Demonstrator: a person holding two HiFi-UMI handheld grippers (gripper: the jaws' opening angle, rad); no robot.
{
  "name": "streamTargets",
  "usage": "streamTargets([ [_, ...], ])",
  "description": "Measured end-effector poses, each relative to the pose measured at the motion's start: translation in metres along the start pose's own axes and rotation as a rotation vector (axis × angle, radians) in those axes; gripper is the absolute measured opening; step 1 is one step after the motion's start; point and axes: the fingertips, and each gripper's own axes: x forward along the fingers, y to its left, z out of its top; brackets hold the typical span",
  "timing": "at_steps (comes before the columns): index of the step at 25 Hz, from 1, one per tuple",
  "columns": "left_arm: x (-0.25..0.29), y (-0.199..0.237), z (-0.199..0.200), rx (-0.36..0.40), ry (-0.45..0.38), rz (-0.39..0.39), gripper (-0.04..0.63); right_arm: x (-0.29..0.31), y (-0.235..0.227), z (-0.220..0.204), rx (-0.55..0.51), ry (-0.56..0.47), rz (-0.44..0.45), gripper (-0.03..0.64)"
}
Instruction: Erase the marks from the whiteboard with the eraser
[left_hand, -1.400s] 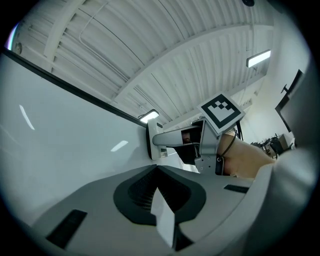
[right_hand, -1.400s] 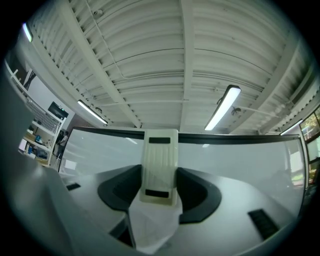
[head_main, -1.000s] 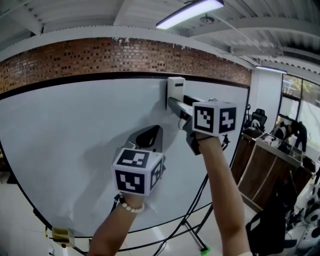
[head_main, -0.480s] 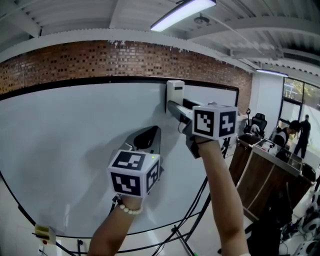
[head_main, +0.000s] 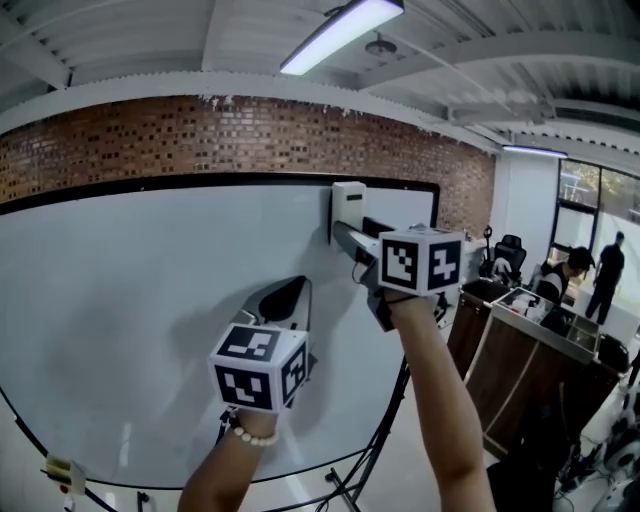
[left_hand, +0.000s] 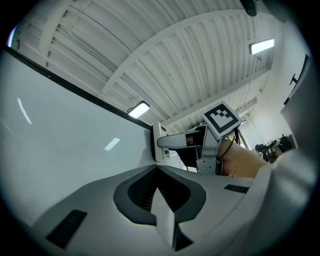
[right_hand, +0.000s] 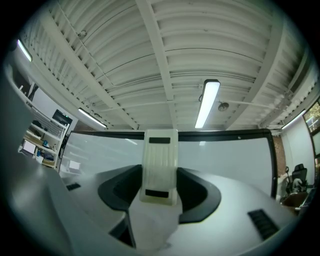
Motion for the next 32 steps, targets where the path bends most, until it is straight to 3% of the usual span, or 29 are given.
streamTargets([
  [6,0.031,-0.040,-0.018,0.003,0.026,-0.005,-0.012,-0.026,-0.067,0.000,0.020,0.000,-0.020,0.245],
  [18,0.070,-0.073,-0.034,-0.006,0.042,-0.007,-0.012,-0.058,-0.175,-0.009,0.074,0.012,-0.089,0.245],
  [25,0.086,-0.091,-0.043,-0.008,0.055,-0.024,-0.012,-0.069,-0.204,-0.010,0.083,0.010,-0.098,0.245],
  [32,0.086,-0.091,-0.057,-0.009,0.080,-0.011,-0.012,-0.075,-0.200,-0.033,0.056,0.024,-0.087,0.245],
])
